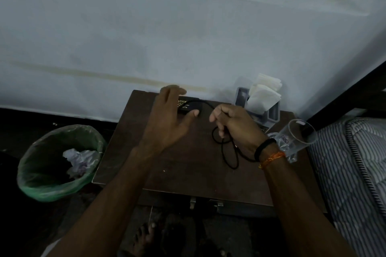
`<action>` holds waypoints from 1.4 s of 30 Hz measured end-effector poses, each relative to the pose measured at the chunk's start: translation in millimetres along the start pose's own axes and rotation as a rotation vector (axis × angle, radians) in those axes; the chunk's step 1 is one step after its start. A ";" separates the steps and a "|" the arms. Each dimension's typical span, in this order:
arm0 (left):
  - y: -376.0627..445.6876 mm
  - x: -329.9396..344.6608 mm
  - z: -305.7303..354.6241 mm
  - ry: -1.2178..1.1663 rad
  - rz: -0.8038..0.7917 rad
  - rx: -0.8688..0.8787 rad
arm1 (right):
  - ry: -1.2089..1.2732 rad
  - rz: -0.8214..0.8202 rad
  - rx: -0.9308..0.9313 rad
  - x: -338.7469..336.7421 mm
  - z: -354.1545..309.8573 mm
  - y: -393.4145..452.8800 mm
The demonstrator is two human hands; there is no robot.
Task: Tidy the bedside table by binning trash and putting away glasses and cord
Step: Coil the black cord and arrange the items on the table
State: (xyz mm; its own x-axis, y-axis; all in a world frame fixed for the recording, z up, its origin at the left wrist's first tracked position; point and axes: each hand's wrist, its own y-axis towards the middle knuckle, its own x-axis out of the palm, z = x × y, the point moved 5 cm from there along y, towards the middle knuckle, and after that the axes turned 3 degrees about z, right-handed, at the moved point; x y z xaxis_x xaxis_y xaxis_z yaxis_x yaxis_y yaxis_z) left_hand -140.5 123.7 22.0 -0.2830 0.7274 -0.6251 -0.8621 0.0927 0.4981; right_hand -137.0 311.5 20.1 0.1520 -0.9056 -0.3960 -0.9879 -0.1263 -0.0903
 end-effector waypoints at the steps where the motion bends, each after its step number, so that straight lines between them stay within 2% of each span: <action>1: 3.1 4.8 -5.8 -0.056 -0.119 -0.083 | -0.017 -0.015 -0.048 0.2 -4.4 -1.1; 2: 2.2 10.8 -8.1 -0.140 -0.266 -0.189 | -0.003 -0.021 -0.082 0.3 -7.6 -1.6; 4: -6.1 20.8 -8.2 -0.494 -0.485 -0.440 | 0.026 0.009 -0.131 -1.0 -11.6 -0.9; 5: -10.7 22.9 -4.7 -0.702 -0.531 -0.563 | 0.015 0.040 -0.156 -2.8 -11.9 0.7; 7: -15.6 18.8 6.5 -1.004 -0.569 -0.705 | -0.087 0.127 -0.208 -8.6 -11.2 3.6; 12: -6.6 9.1 18.7 -1.368 -0.512 -0.801 | -0.257 0.217 -0.282 -11.3 -7.9 3.4; 16: -12.7 9.7 34.6 -1.497 -0.600 -0.687 | -0.294 0.283 -0.306 -8.1 -6.1 5.3; 18: -13.9 14.2 41.4 -1.568 -0.542 -0.646 | -0.331 0.249 -0.234 -0.9 -1.4 5.9; 22: -3.6 21.4 31.2 -1.593 -0.254 -0.553 | -0.367 -0.050 -0.020 25.8 -4.8 -5.1; 25: 0.6 24.2 14.2 -1.435 -0.095 -0.564 | -0.415 -0.180 -0.075 34.2 -16.8 -12.2; 28: -1.8 27.0 2.7 -1.161 -0.047 -0.563 | -0.505 -0.254 -0.082 29.9 -24.1 -13.5; 31: -4.5 30.1 -2.7 -0.816 -0.150 -0.460 | -0.517 -0.213 -0.087 13.7 -30.7 -12.4; 33: -7.8 32.5 0.0 -0.744 -0.262 -0.419 | -0.517 -0.138 -0.139 1.1 -35.3 -10.0; 38: -16.3 36.0 15.8 -0.943 -0.489 -0.476 | -0.471 0.107 -0.325 -18.5 -42.5 -4.7; 42: -23.4 35.5 29.3 -1.152 -0.645 -0.563 | -0.406 0.225 -0.431 -18.6 -43.6 -0.9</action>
State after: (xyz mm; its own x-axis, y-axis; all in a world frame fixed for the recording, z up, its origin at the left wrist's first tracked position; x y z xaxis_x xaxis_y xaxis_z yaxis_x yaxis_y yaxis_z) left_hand -118.1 167.3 5.8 0.4715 0.8234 0.3156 -0.8323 0.5339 -0.1494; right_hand -140.3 310.7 67.3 -0.1445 -0.7140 -0.6850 -0.9083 -0.1789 0.3781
